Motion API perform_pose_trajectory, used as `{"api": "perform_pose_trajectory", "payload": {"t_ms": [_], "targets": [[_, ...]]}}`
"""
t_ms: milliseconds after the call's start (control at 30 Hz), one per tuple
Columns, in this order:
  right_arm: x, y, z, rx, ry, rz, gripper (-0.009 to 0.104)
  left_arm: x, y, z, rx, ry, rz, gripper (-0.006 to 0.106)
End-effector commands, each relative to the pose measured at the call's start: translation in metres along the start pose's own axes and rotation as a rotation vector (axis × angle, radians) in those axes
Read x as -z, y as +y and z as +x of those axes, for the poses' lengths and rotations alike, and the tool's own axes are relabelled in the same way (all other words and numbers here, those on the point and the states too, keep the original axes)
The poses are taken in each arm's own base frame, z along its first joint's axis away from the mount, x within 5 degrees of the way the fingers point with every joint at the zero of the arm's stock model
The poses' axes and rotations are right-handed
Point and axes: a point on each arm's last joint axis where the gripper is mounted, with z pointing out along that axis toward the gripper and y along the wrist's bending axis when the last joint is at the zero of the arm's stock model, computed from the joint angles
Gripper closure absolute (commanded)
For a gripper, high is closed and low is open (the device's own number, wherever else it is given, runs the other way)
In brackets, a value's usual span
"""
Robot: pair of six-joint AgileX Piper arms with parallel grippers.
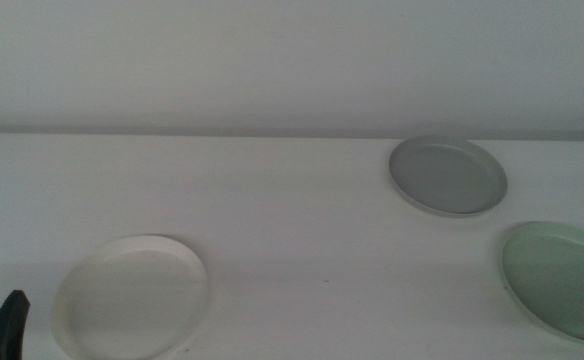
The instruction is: Stack the three bowls on top of each other.
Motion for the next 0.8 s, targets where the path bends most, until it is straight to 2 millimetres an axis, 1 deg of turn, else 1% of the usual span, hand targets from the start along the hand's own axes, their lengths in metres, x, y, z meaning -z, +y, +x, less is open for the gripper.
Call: {"api": "perform_pose_trajectory", "payload": {"t_ms": [0,133,200,267,333,400,433,533,633,700,767], "targets": [[0.001,0.0,0.009,0.009,-0.036,0.008,0.002,0.0,0.0,0.01,0.008,-0.013,0.001,0.007],[0.001,0.0,0.005,0.023,-0.069,0.008,0.002,0.0,0.0,0.01,0.008,-0.013,0.001,0.007],[0.002,0.0,-0.001,0.012,-0.078,0.008,0.002,0.0,0.0,0.01,0.008,-0.013,0.001,0.007],[0.003,-0.001,-0.025,0.01,-0.055,0.011,0.002,0.0,0.0,0.01,0.008,-0.013,0.001,0.007],[-0.002,-0.004,-0.05,0.088,0.06,0.024,0.002,0.0,0.0,0.01,0.008,-0.013,0.001,0.007],[-0.013,-0.007,-0.072,0.114,0.268,0.035,0.002,0.0,0.0,0.01,0.008,-0.013,0.001,0.007],[-0.021,-0.008,-0.081,0.11,0.388,0.038,0.002,0.0,0.0,0.01,0.008,-0.013,0.001,0.007],[-0.041,-0.011,-0.099,0.109,0.664,0.048,0.002,0.0,0.0,0.01,0.011,-0.013,0.001,0.007],[-0.063,-0.011,-0.106,0.046,0.804,0.066,0.002,0.0,0.0,0.01,0.011,-0.013,0.001,0.007],[-0.079,-0.011,-0.105,0.018,0.859,0.078,0.002,0.0,0.0,0.01,0.011,-0.013,0.001,0.007],[-0.089,-0.012,-0.101,0.014,0.908,0.083,0.002,0.0,0.0,0.01,0.011,-0.013,0.001,0.007]]}}
